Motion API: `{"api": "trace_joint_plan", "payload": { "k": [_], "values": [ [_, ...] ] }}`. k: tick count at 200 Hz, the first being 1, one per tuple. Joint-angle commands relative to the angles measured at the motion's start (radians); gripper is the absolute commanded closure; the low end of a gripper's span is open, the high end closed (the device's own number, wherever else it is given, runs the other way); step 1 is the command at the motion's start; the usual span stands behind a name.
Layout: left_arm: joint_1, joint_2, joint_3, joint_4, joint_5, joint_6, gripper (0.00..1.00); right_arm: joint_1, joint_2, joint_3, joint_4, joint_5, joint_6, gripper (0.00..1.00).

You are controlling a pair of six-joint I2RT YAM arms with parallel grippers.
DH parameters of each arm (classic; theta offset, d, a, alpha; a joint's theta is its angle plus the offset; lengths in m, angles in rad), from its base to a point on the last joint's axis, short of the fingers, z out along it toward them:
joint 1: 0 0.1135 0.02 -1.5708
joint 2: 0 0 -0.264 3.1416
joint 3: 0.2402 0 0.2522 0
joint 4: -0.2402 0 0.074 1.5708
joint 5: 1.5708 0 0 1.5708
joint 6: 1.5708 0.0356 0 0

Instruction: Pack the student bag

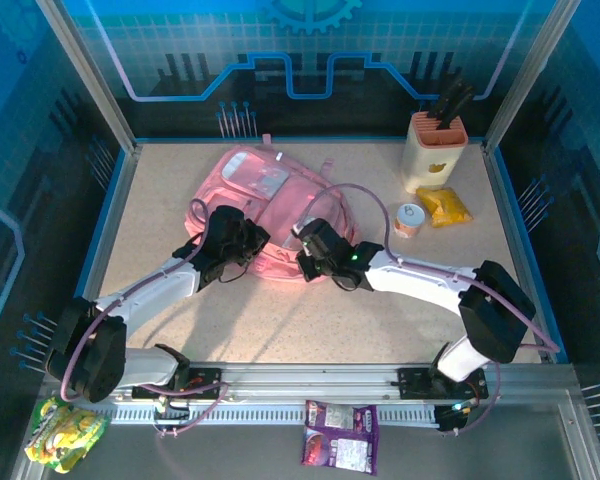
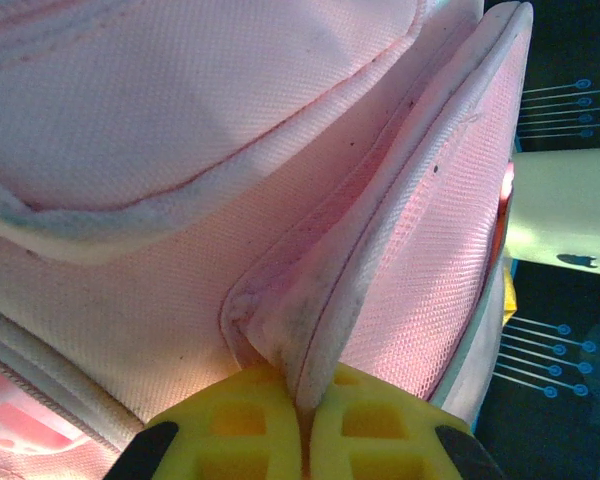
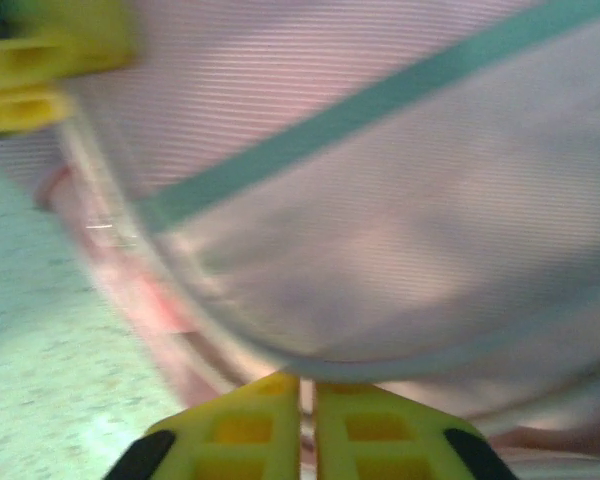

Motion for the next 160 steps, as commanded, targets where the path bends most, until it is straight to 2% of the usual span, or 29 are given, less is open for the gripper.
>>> {"api": "trace_joint_plan", "payload": {
  "k": [1, 34, 71, 86, 114, 160],
  "values": [
    [-0.025, 0.002, 0.012, 0.079, 0.029, -0.051, 1.0, 0.02, 0.019, 0.025, 0.05, -0.049, 0.025, 0.81],
    [-0.039, 0.019, 0.014, 0.102, 0.026, -0.085, 1.0, 0.03, 0.063, 0.061, 0.079, -0.078, 0.028, 0.66],
    [-0.052, 0.037, 0.02, 0.125, 0.026, -0.114, 1.0, 0.033, 0.117, 0.108, 0.07, -0.008, 0.019, 0.56],
    [-0.056, 0.044, 0.025, 0.125, 0.03, -0.113, 1.0, 0.037, 0.116, 0.114, 0.086, 0.0, 0.012, 0.54],
    [-0.069, 0.044, 0.02, 0.135, 0.022, -0.124, 1.0, 0.054, 0.119, 0.138, 0.064, 0.108, 0.03, 0.51],
    [-0.084, 0.035, 0.012, 0.166, 0.029, -0.174, 1.0, 0.075, 0.109, 0.133, 0.111, 0.204, 0.025, 0.53]
  ]
}}
